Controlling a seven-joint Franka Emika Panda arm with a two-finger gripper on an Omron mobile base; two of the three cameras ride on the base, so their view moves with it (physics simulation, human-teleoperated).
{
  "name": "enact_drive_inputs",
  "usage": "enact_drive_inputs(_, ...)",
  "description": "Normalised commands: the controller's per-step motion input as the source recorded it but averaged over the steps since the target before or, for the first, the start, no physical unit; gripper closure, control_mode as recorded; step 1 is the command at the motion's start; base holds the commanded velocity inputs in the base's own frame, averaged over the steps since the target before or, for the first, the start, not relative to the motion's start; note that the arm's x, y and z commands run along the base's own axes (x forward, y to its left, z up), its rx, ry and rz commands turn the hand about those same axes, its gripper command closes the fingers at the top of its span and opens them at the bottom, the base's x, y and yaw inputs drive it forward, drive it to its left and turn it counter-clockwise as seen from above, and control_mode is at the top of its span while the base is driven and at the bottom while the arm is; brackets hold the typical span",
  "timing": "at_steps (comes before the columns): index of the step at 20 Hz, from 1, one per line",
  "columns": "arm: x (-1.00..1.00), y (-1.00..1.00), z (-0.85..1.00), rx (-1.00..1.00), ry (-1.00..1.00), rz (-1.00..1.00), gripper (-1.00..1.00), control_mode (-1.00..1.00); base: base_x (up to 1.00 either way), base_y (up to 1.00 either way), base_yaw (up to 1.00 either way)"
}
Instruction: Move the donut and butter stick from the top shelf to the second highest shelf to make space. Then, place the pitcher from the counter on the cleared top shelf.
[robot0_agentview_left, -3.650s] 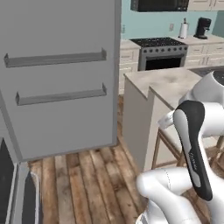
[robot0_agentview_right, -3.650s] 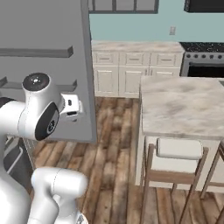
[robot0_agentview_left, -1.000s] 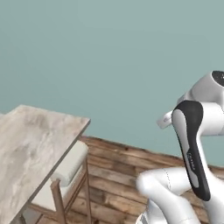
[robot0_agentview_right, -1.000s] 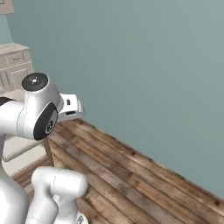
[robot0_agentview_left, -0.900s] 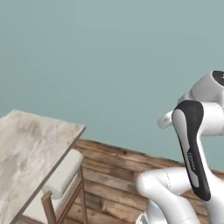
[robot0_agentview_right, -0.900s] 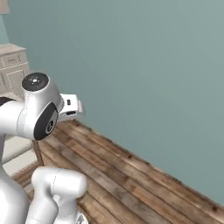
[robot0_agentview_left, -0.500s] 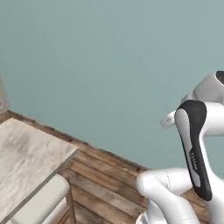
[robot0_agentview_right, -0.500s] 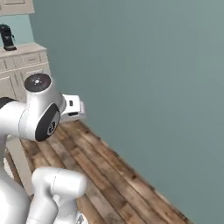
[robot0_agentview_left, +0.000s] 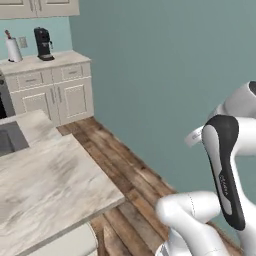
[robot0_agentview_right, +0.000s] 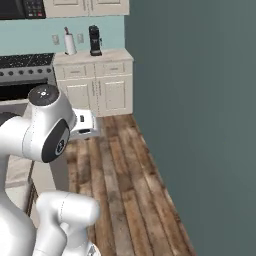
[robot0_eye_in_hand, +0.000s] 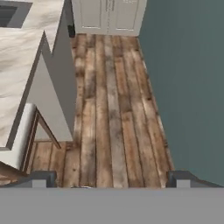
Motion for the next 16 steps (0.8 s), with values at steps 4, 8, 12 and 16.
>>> enact_drive_inputs(4,0.00,0.00,0.00,0.00,0.00,0.00,-1.00,1.00,1.00,-0.14,0.65)
enact_drive_inputs(8,0.00,0.00,0.00,0.00,0.00,0.00,-1.00,1.00,1.00,-0.32,0.54)
enact_drive_inputs(12,0.00,0.00,0.00,0.00,0.00,0.00,-1.00,1.00,1.00,-0.54,0.39)
enact_drive_inputs(16,0.00,0.00,0.00,0.00,0.00,0.00,-1.00,1.00,1.00,-0.55,0.25)
